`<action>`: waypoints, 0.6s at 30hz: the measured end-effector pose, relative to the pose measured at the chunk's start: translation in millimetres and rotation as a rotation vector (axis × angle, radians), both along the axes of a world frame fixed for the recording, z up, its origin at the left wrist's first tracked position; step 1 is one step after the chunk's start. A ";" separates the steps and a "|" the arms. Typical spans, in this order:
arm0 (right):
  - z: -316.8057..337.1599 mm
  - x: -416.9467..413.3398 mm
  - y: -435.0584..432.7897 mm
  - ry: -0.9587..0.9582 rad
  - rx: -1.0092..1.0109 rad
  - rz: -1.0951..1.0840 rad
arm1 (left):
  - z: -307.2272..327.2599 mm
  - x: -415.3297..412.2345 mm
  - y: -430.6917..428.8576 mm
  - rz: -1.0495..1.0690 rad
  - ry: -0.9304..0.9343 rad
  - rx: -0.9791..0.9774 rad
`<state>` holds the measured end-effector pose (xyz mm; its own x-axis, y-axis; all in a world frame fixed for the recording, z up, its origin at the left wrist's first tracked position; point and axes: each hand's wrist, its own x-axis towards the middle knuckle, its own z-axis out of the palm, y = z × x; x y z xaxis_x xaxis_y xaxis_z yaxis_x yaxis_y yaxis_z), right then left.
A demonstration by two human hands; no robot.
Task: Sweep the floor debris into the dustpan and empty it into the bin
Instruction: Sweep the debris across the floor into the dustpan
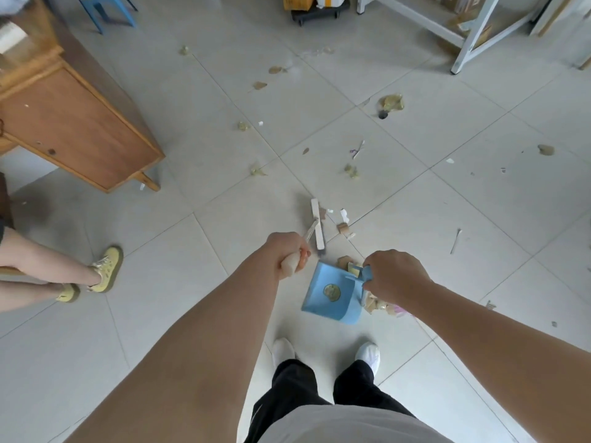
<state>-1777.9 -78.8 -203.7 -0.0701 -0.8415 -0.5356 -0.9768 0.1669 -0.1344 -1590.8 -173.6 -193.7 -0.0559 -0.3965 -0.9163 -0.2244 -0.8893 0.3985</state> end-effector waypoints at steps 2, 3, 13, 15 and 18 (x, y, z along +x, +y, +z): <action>1.0 11.2 -14.9 0.019 -0.013 0.016 | 7.2 19.1 -11.7 0.010 -0.019 -0.019; 0.3 17.3 -22.8 0.021 -0.021 0.018 | 9.4 31.8 -18.3 0.018 -0.036 -0.028; -15.1 105.5 -112.6 0.023 -0.044 -0.098 | 21.9 221.9 -102.0 0.199 -0.151 -0.034; -19.1 123.9 -129.5 0.026 -0.043 -0.107 | 16.3 254.3 -119.6 0.259 -0.160 -0.038; -19.8 143.1 -151.1 0.027 -0.034 -0.123 | 5.0 285.9 -138.5 0.272 -0.189 -0.054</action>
